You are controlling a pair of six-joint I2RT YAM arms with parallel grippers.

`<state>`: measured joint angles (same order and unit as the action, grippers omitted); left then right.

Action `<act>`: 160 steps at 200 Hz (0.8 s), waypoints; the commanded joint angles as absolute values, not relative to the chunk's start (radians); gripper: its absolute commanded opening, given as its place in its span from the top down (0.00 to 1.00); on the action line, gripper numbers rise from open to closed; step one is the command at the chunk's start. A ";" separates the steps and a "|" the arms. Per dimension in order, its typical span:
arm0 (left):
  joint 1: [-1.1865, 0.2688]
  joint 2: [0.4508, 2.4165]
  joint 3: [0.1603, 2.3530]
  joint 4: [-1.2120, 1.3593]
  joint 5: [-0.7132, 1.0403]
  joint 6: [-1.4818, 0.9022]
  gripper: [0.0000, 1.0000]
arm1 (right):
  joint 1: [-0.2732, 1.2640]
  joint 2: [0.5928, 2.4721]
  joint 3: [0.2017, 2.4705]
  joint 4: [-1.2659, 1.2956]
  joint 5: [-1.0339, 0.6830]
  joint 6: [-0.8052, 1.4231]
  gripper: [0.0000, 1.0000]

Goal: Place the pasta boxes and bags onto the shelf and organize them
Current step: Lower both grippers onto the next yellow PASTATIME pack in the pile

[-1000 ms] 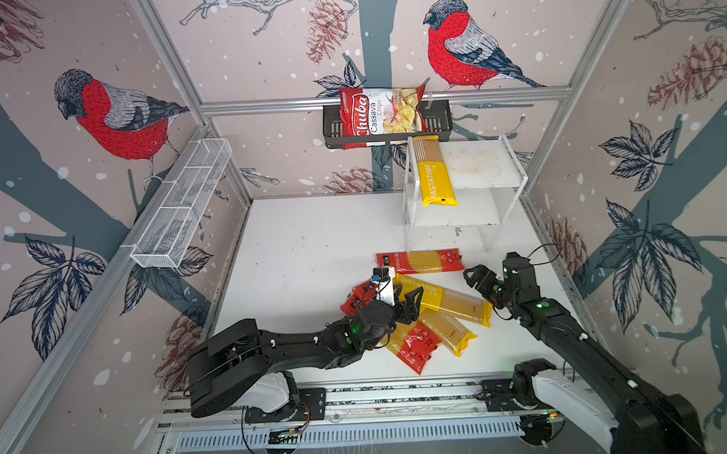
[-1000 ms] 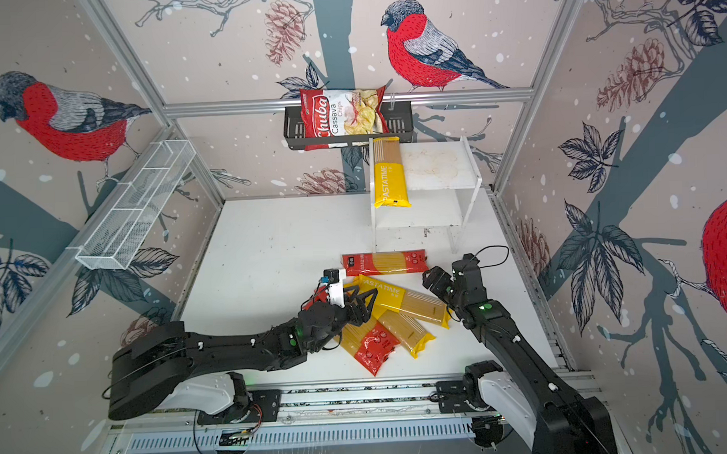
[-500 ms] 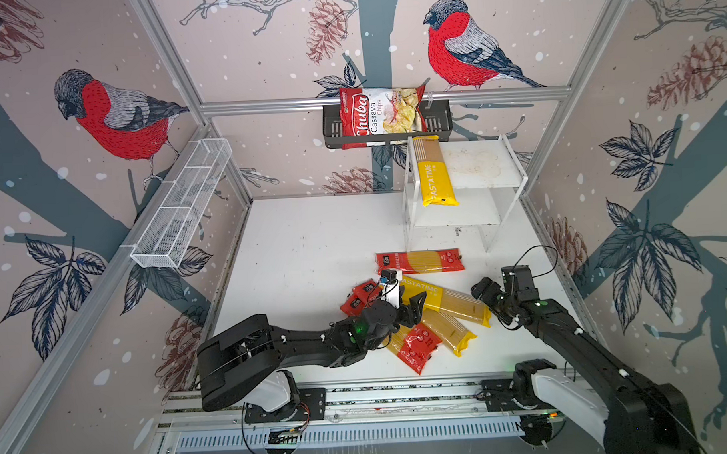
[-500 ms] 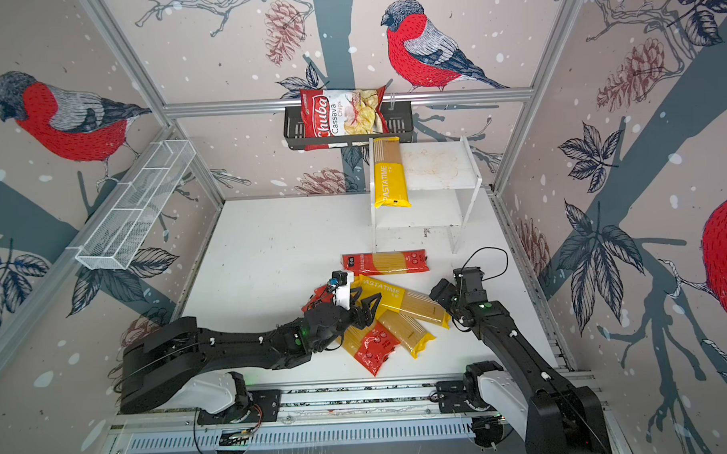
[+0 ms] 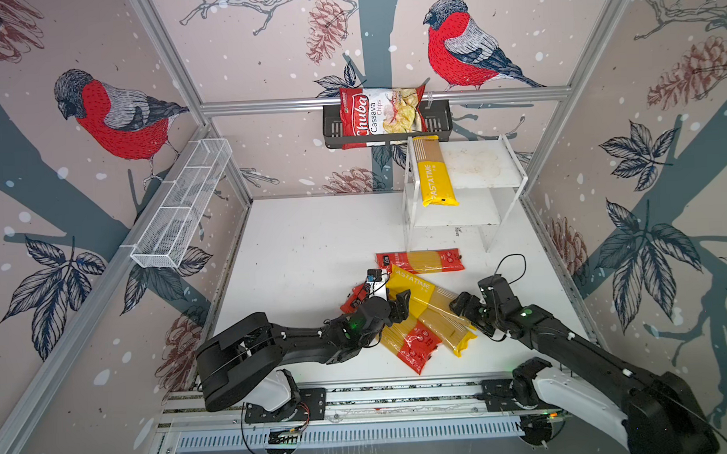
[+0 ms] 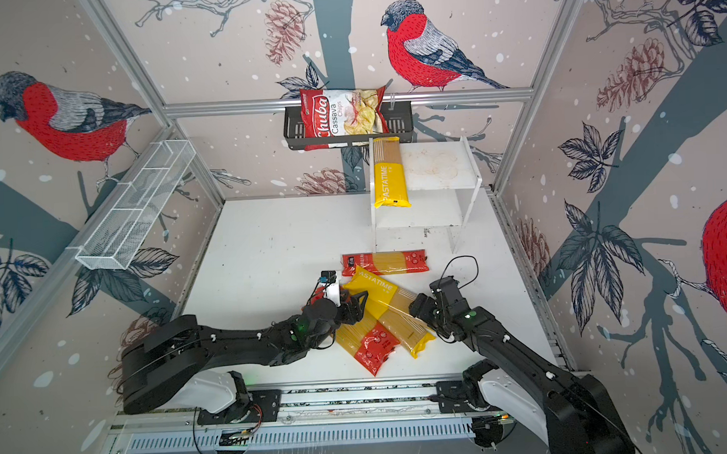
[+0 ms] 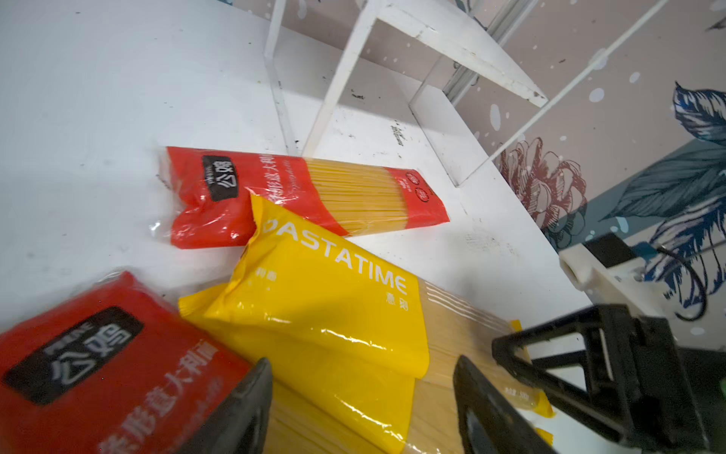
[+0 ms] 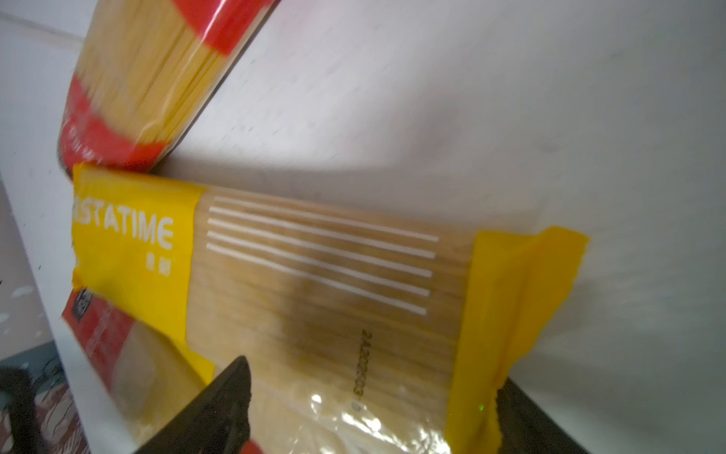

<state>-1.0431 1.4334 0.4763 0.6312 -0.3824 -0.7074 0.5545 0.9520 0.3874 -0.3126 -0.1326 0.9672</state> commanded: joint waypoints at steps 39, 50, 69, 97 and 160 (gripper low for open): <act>-0.988 1.297 0.447 0.507 -0.453 -0.745 0.28 | 0.781 0.982 0.523 -0.245 -0.220 0.984 0.14; -0.985 1.275 0.457 0.468 -0.444 -0.762 0.28 | 0.768 0.961 0.550 -0.319 -0.193 0.936 0.13; -0.984 1.251 0.490 0.381 -0.411 -0.769 0.28 | 0.704 0.924 0.569 -0.407 -0.142 0.856 0.14; -0.985 1.228 0.525 0.247 -0.343 -0.788 0.29 | 0.495 0.952 0.553 -0.384 -0.208 0.754 0.15; -0.984 1.147 0.413 0.428 -0.299 -0.807 0.30 | 0.468 1.222 0.580 -0.228 -0.285 0.665 0.20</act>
<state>-0.9859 1.1416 0.4316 0.3363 -0.3157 -0.7967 0.4583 1.1805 0.5964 -0.3149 -0.2123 0.7105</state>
